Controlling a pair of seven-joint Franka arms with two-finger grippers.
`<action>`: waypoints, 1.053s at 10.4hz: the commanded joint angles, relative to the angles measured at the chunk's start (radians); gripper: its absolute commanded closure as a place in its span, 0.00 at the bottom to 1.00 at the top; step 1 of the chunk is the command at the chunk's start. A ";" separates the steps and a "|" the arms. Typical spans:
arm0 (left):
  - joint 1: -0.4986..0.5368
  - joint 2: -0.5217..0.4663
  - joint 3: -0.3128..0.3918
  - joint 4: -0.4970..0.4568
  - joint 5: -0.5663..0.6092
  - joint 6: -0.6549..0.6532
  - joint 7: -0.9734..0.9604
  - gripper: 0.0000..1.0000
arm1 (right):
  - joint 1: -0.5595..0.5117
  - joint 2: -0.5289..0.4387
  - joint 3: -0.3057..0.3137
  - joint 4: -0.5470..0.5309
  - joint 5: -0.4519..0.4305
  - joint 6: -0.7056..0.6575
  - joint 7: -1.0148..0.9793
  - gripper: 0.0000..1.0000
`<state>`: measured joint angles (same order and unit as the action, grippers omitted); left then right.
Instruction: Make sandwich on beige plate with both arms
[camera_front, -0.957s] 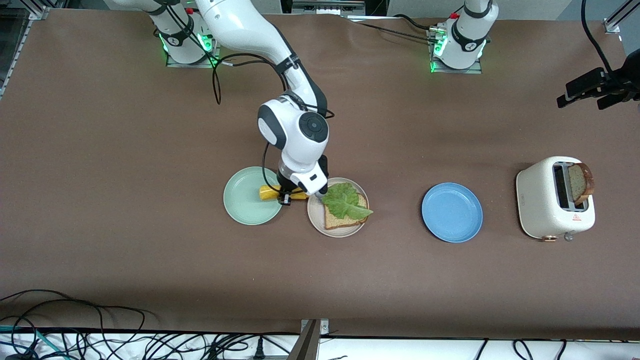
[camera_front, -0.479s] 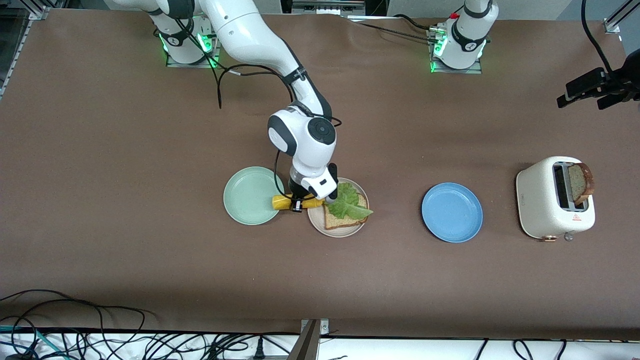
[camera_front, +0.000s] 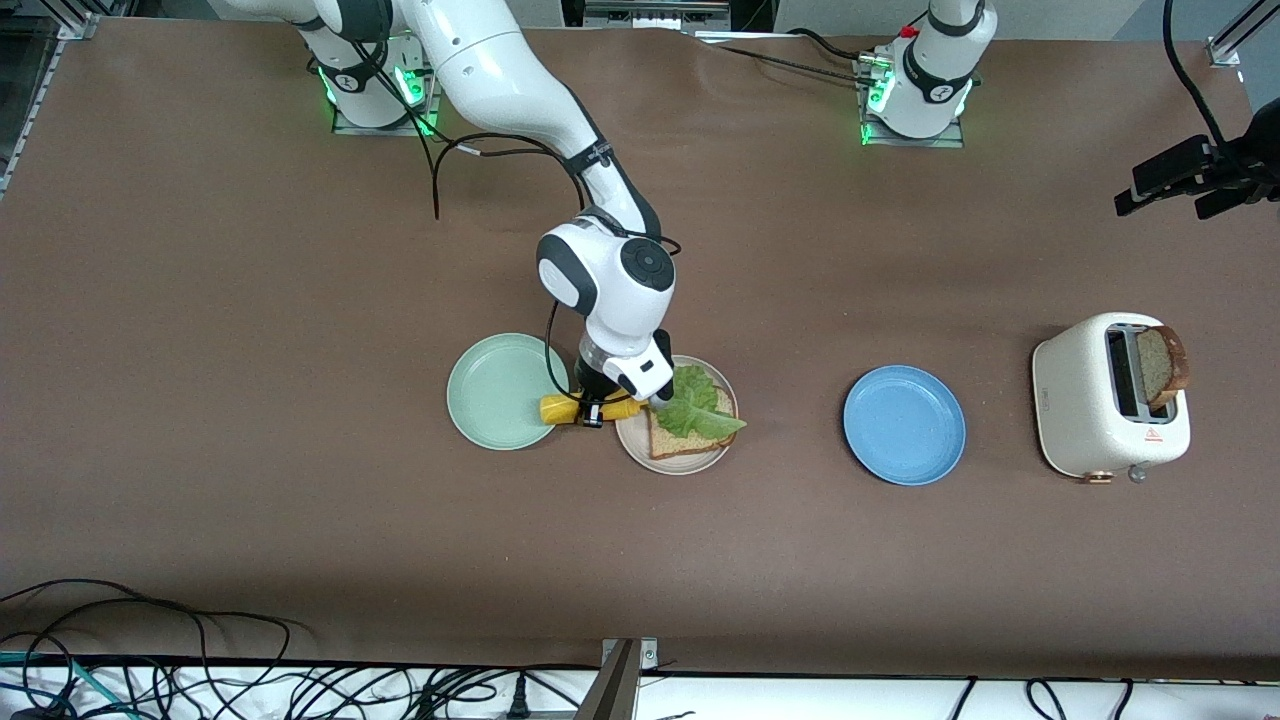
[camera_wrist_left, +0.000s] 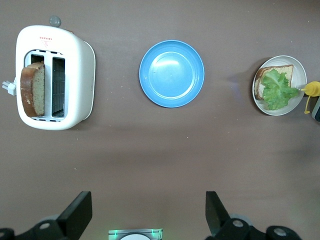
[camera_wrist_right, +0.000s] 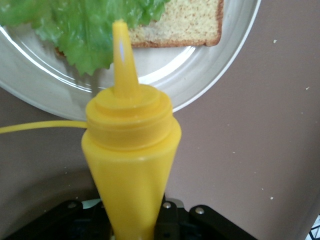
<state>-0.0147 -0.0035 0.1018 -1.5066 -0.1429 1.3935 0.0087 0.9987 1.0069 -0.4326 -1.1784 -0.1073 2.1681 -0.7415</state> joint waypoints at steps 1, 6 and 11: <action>0.004 -0.001 -0.002 0.011 0.014 -0.013 0.011 0.00 | -0.017 -0.060 0.000 0.029 0.035 -0.097 0.010 1.00; 0.004 -0.001 -0.005 0.011 0.014 -0.013 0.010 0.00 | -0.178 -0.361 0.003 -0.073 0.083 -0.307 0.024 1.00; 0.012 0.002 0.001 0.011 0.016 -0.011 0.011 0.00 | -0.587 -0.562 0.260 -0.228 0.129 -0.340 0.030 1.00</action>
<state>-0.0079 -0.0034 0.1054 -1.5068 -0.1429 1.3935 0.0087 0.5048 0.5411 -0.2630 -1.2987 0.0108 1.8148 -0.7233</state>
